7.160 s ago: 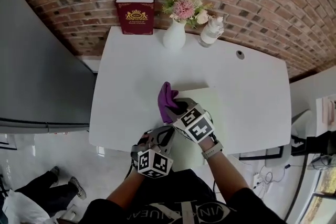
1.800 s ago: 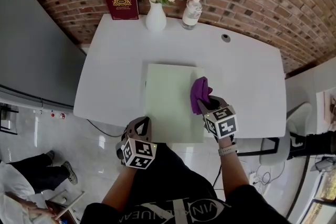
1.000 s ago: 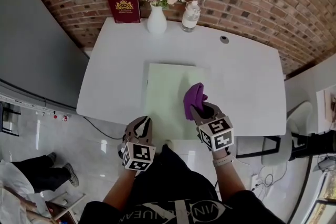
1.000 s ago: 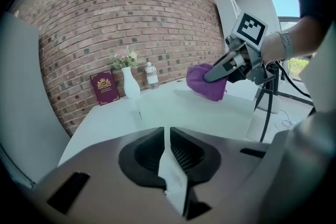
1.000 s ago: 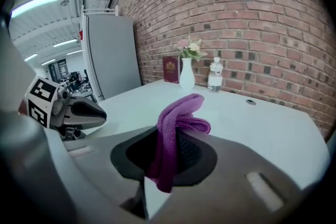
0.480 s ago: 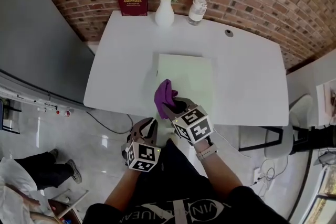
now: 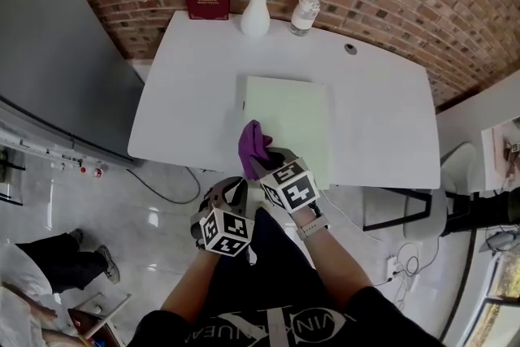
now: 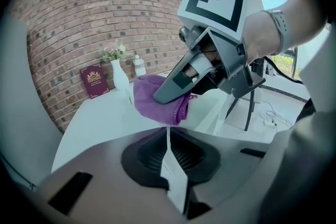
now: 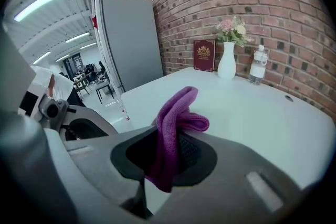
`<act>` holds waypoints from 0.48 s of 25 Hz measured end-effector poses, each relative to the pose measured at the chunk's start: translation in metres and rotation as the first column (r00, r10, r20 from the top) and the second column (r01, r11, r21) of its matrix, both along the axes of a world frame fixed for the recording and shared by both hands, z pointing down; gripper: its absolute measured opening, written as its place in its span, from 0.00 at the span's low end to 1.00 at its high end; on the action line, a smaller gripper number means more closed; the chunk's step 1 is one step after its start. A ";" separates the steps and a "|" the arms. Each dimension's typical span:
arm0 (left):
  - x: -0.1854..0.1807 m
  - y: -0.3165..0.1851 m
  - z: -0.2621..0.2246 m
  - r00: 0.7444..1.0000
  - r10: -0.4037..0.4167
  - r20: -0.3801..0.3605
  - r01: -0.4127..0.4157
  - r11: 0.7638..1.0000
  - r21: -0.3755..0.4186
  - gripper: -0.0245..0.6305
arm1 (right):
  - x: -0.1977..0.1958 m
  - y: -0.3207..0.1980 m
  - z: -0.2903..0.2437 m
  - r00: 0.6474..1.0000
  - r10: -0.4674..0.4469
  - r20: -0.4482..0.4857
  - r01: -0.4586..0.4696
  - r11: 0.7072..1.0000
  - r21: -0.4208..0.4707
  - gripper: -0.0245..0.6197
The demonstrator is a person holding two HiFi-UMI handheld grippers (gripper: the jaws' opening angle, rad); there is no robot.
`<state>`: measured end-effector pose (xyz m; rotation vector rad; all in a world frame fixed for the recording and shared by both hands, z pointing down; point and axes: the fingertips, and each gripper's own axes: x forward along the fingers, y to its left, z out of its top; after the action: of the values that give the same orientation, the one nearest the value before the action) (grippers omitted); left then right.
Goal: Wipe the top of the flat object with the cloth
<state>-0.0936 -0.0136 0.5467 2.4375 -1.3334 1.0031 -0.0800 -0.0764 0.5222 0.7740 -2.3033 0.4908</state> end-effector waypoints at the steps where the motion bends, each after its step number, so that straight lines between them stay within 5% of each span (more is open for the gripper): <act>1: 0.000 0.000 0.000 1.000 0.000 0.005 0.000 1.000 0.002 0.06 | 0.003 0.000 0.000 1.000 0.009 -0.007 -0.009 1.000 0.001 0.14; 12: -0.005 -0.001 0.007 0.999 -0.010 0.040 0.010 1.000 -0.011 0.06 | 0.086 -0.005 0.008 0.981 0.178 -0.083 -0.177 0.984 0.015 0.14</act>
<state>-0.0990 -0.0145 0.5533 2.4128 -1.3475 1.0592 0.0064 -0.0809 0.5301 0.9912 -2.1704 0.5190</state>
